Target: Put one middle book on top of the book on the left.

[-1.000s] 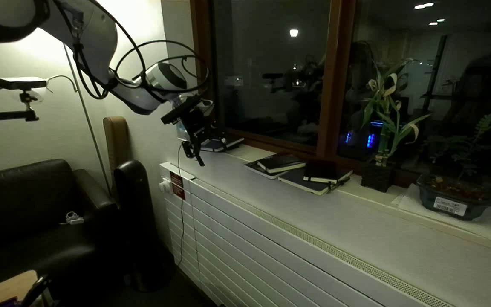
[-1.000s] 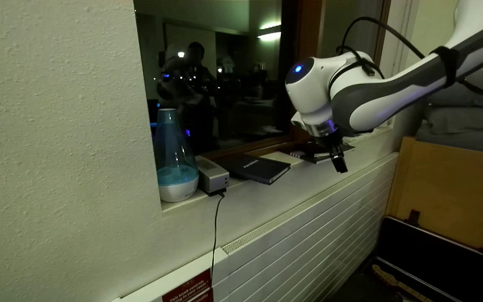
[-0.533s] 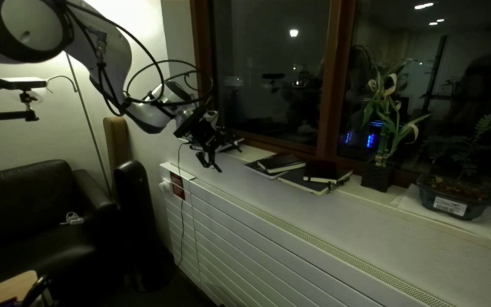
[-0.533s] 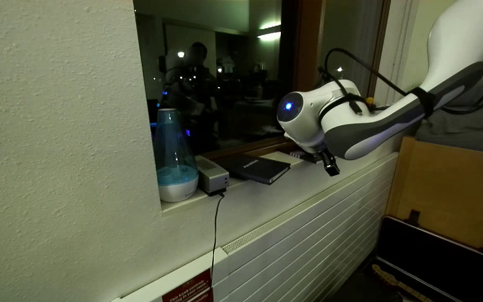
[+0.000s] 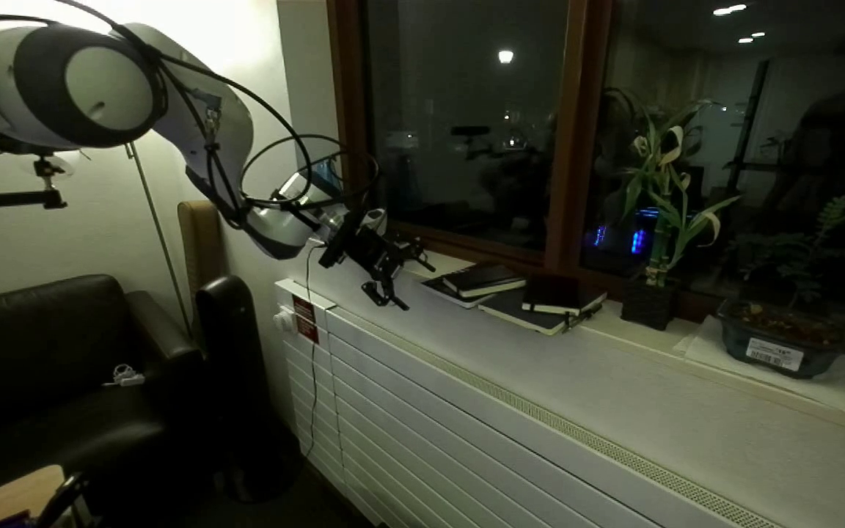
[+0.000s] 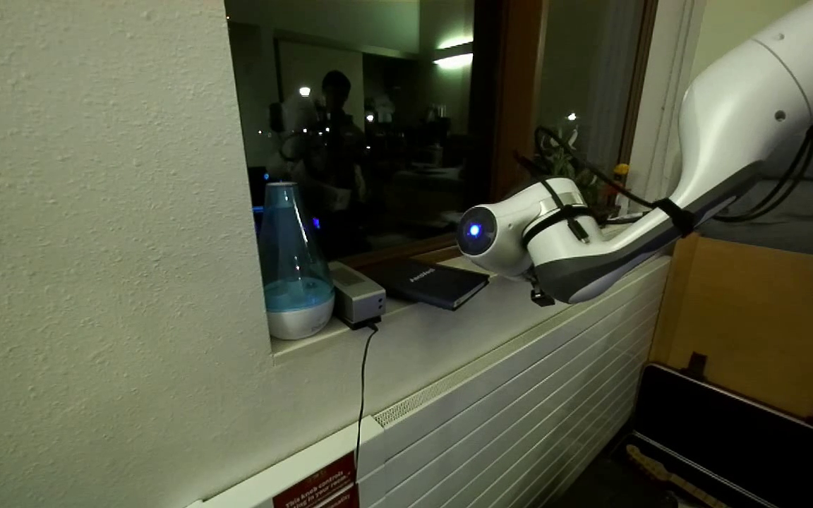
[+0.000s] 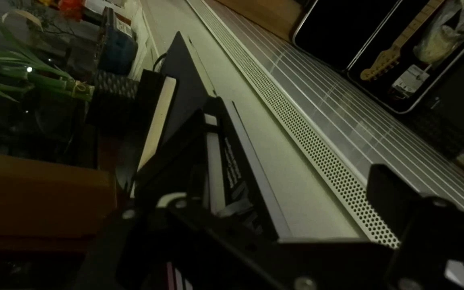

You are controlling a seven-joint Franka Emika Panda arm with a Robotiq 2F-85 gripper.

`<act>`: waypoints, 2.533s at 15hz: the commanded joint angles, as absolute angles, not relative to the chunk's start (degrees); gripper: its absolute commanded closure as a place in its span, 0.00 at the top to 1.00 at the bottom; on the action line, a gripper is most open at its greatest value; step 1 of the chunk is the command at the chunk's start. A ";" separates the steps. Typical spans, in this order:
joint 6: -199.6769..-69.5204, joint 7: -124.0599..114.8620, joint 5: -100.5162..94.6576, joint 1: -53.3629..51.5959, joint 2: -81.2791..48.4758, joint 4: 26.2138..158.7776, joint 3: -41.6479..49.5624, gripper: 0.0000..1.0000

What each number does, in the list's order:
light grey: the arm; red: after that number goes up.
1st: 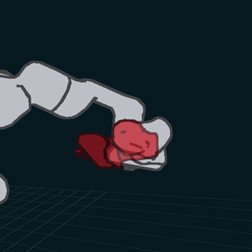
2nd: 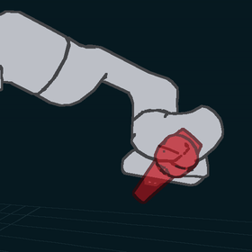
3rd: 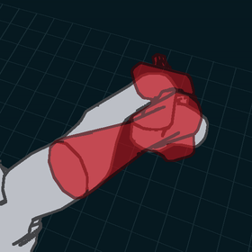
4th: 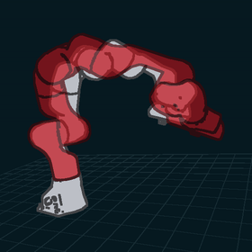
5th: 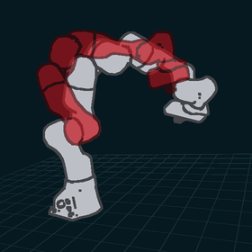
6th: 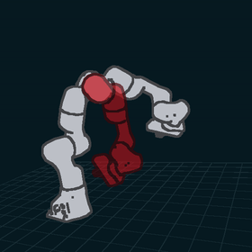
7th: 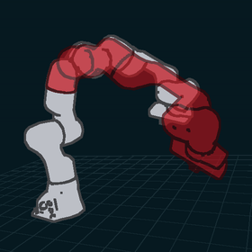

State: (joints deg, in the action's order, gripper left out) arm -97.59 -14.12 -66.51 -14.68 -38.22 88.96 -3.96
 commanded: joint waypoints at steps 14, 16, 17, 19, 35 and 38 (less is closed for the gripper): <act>-96.16 -18.88 -67.92 -15.58 -41.88 83.40 -3.49 0.01; -96.71 -18.39 -67.53 -15.47 -40.24 84.10 -4.25 0.04; -97.23 -17.94 -67.25 -15.33 -39.09 84.51 -4.79 0.02; -97.95 -17.63 -66.73 -15.26 -36.99 85.00 -5.60 0.03; -111.23 16.18 -44.91 -10.29 -30.00 75.43 -10.26 0.03; -107.94 25.23 -35.10 -9.60 -32.24 69.14 -10.30 0.03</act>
State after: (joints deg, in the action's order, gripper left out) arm -109.97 15.69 -43.03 -10.97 -29.91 75.26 -9.21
